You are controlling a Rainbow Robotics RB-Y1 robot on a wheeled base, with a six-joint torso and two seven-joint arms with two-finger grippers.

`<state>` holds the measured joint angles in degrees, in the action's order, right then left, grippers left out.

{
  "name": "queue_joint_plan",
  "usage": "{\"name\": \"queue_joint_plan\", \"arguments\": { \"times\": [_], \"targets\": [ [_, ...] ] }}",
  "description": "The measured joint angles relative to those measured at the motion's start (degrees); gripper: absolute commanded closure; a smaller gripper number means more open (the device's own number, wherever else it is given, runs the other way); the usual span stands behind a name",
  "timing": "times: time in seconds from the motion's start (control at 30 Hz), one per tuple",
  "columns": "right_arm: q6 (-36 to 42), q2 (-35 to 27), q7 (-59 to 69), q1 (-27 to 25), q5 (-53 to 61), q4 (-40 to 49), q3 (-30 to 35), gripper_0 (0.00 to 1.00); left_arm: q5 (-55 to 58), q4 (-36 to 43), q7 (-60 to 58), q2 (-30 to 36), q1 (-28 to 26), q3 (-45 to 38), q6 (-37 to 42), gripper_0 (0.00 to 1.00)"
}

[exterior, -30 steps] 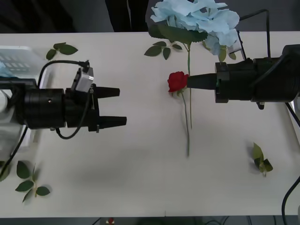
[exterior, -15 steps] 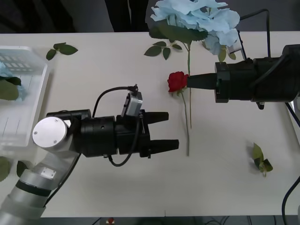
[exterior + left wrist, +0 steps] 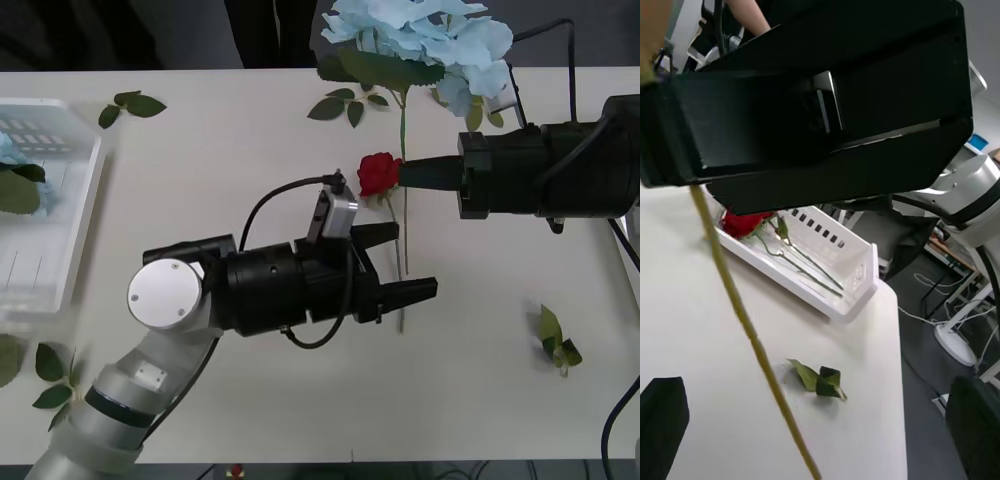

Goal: Place the red flowers into the right box and the blue flowers into the left box. If a person shows an open palm, hand one flower to the person first, then continue sorting.

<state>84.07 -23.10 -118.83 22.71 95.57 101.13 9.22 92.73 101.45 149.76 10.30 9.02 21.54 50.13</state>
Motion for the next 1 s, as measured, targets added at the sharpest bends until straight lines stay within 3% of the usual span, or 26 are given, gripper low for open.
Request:
{"name": "queue_joint_plan", "arguments": {
  "times": [0.1,0.2,0.23,0.27,0.3,0.87,0.9,0.93,0.97,1.0],
  "targets": [
    [0.00,0.00,0.00,0.00,0.00,0.00,0.00,1.00,-1.01,-0.67,0.00,-1.08,0.83,0.12,-0.23,0.13],
    [0.01,0.01,0.00,0.00,0.00,0.00,0.00,1.00,-1.17,-2.41,0.00,-2.08,1.96,0.12,-1.53,0.39],
    [0.01,0.01,0.00,0.00,0.00,0.00,0.00,1.00,-1.52,-2.91,0.00,-2.34,2.34,0.12,-2.00,0.65],
    [0.01,0.01,0.00,0.00,0.00,0.00,0.00,1.00,-2.14,-3.32,0.00,-2.57,2.69,0.12,-2.31,0.79],
    [0.01,0.01,0.00,0.00,0.00,0.00,0.00,1.00,-2.81,-3.69,0.00,-2.72,2.98,0.12,-2.55,1.00],
    [0.03,0.01,0.01,0.00,0.00,0.00,0.00,1.00,-1.75,-4.70,-0.02,-2.60,3.38,0.12,-3.14,1.00],
    [0.03,0.01,0.01,0.00,0.01,0.00,0.00,0.95,-1.48,-4.72,-0.02,-2.49,3.38,0.11,-3.14,1.00],
    [0.03,0.01,0.01,0.00,0.01,0.00,0.00,0.66,-1.29,-4.72,-0.02,-2.35,3.38,0.11,-3.14,1.00],
    [0.04,0.01,0.01,0.00,0.01,0.00,0.00,0.51,-1.07,-4.72,-0.03,-2.20,3.38,0.08,-3.14,1.00],
    [0.04,0.01,0.01,0.00,0.01,0.00,0.00,0.26,-0.82,-4.72,-0.03,-2.01,3.38,0.03,-3.14,1.00]
  ]
}}
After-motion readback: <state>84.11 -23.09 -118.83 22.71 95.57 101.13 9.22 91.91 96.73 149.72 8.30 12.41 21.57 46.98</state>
